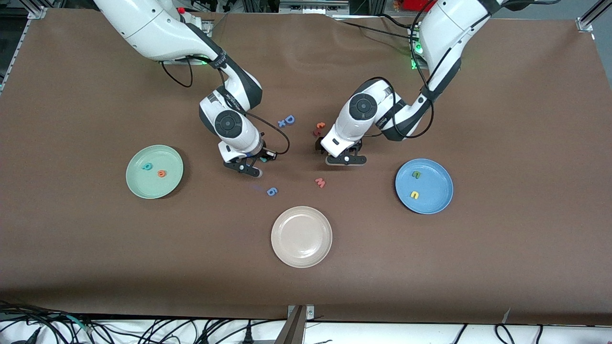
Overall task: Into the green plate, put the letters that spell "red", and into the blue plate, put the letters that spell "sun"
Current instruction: 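Grasp the teal r with the right gripper while the left gripper grasps yellow s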
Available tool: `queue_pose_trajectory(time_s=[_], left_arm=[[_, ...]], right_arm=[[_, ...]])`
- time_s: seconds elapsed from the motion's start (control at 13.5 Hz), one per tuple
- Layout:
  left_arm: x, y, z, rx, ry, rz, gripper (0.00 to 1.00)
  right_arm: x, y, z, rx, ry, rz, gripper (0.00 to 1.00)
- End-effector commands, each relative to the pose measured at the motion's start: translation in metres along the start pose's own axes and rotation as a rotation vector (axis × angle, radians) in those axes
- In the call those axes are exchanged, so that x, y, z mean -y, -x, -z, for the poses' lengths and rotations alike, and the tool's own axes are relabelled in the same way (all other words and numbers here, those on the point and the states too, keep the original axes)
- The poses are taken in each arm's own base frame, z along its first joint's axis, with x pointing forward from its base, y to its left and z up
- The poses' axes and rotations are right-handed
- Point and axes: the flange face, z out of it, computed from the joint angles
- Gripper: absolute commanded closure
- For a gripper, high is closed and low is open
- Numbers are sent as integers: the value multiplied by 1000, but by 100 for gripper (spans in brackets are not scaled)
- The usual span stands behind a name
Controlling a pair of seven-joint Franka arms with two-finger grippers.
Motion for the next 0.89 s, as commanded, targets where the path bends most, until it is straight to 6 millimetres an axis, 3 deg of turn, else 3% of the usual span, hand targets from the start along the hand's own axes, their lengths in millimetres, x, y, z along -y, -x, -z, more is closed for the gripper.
queue_pose_trajectory(time_s=[0.0, 0.15, 0.3, 0.44, 0.52, 0.66, 0.81], left_arm=[[-9, 7, -15, -27, -42, -41, 12], [-9, 9, -18, -41, -60, -42, 17], [-10, 9, -17, -52, -67, -59, 24], [-10, 9, -17, -51, -66, -56, 58], [-10, 10, -18, -52, -65, -40, 67], [-12, 11, -17, -51, -64, -31, 82], [-14, 12, -15, -55, -61, -31, 91]], right_arm=[[1, -2, -8, -3, 6, -1, 73], [0, -3, -5, -6, 6, -2, 73], [-3, -10, 14, -19, 19, -4, 73], [-12, -28, 54, -41, 69, -2, 73], [-19, -40, 74, -35, 114, 12, 73], [-47, -68, 102, -16, 193, 35, 73], [-84, -98, 122, -11, 229, 78, 73]])
